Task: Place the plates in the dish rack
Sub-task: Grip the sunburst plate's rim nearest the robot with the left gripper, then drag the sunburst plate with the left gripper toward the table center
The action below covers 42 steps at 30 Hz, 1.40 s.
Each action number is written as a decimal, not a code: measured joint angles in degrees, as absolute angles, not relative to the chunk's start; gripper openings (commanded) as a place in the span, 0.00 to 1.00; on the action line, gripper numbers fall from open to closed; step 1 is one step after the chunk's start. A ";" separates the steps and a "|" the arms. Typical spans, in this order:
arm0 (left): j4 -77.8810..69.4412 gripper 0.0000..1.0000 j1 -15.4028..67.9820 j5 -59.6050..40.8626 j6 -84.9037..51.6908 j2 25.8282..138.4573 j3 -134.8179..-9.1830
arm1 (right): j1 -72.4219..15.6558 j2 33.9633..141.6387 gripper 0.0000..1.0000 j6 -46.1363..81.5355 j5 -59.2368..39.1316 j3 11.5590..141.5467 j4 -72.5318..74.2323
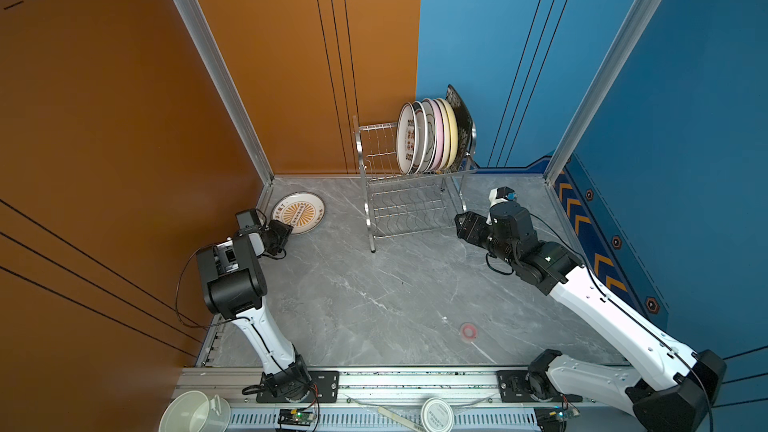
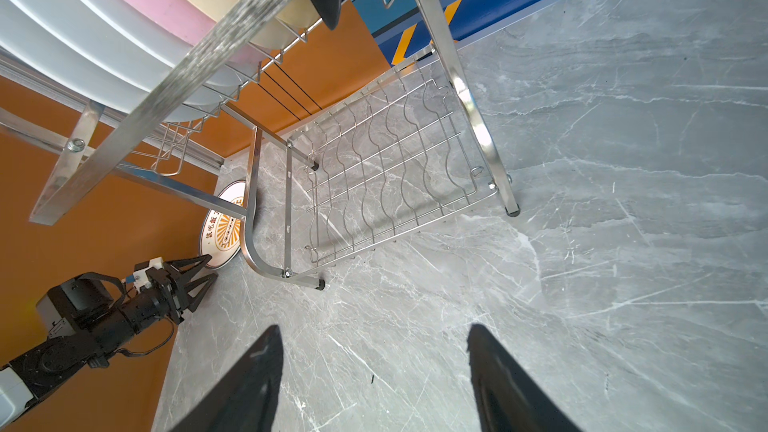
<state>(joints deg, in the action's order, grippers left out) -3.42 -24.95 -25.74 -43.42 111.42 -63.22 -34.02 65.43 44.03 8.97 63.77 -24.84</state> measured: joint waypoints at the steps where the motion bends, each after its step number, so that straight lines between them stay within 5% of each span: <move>1: -3.51 0.49 -24.95 -25.74 -43.51 111.81 -63.53 | -33.98 65.47 0.71 44.03 8.95 63.77 -24.84; 23: -8.05 0.31 -24.95 -26.13 -47.48 116.86 -67.11 | -33.61 65.76 0.70 45.08 8.95 63.77 -24.88; 37: -13.96 0.00 -25.50 -29.36 -51.94 119.02 -68.18 | -33.63 65.76 0.70 45.10 8.97 63.77 -24.91; 42: -14.66 0.00 -25.61 -30.39 -52.84 120.14 -68.36 | -33.71 65.80 0.70 45.12 8.97 63.77 -24.93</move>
<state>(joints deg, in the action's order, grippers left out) -14.66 -25.61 -30.39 -52.84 120.14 -68.36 -33.71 65.80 45.12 8.97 63.77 -24.93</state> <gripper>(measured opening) 0.082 0.702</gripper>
